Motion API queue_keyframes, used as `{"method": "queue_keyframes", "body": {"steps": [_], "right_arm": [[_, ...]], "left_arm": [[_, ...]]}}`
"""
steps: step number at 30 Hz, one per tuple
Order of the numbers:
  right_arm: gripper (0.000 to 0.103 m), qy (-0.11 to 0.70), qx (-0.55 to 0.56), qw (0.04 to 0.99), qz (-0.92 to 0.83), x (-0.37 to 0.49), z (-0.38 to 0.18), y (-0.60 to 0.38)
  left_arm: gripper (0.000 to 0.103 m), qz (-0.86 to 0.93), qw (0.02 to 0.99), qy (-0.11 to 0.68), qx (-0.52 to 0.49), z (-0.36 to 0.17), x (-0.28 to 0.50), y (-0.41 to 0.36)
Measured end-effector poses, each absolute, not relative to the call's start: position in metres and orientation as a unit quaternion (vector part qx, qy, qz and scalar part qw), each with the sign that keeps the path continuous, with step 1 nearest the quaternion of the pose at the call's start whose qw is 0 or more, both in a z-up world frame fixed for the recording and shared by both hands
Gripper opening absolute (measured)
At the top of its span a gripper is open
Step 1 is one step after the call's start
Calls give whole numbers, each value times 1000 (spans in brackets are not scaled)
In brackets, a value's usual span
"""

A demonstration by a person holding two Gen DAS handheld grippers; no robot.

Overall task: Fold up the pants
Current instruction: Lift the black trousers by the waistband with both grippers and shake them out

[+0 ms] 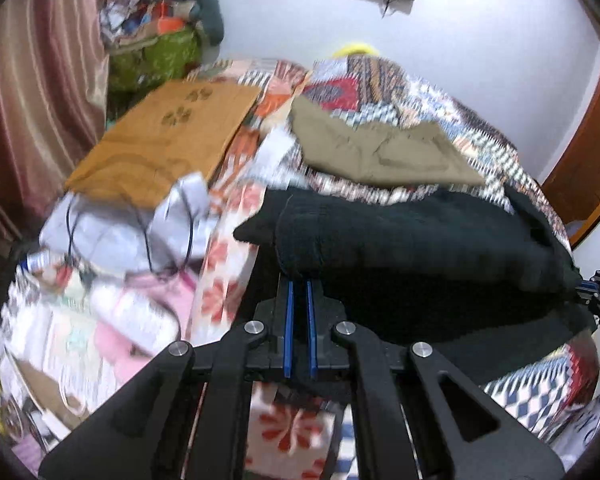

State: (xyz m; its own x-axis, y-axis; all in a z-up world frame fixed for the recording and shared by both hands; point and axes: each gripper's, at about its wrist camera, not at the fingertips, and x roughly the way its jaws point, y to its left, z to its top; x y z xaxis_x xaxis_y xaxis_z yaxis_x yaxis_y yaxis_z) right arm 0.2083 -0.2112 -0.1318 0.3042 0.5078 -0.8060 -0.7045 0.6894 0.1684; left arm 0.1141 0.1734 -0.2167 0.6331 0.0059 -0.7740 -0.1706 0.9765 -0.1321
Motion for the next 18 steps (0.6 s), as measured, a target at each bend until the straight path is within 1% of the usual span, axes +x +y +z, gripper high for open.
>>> {"method": "queue_keyframes", "body": {"steps": [3, 7, 11, 16, 18], "right_arm": [[9, 471, -104, 793, 373, 204, -145, -212], [10, 477, -93, 792, 369, 203, -147, -213], [13, 480, -96, 791, 367, 201, -145, -212], [16, 485, -104, 789, 363, 199, -140, -212], [19, 480, -102, 794, 360, 198, -135, -215]], "left_arm": [[5, 54, 882, 455, -108, -241, 105, 178], [5, 62, 873, 471, -109, -257, 99, 179], [5, 67, 876, 464, -110, -249, 97, 179], [5, 74, 890, 440, -87, -222, 94, 174], [10, 76, 892, 436, -89, -215, 95, 172]]}}
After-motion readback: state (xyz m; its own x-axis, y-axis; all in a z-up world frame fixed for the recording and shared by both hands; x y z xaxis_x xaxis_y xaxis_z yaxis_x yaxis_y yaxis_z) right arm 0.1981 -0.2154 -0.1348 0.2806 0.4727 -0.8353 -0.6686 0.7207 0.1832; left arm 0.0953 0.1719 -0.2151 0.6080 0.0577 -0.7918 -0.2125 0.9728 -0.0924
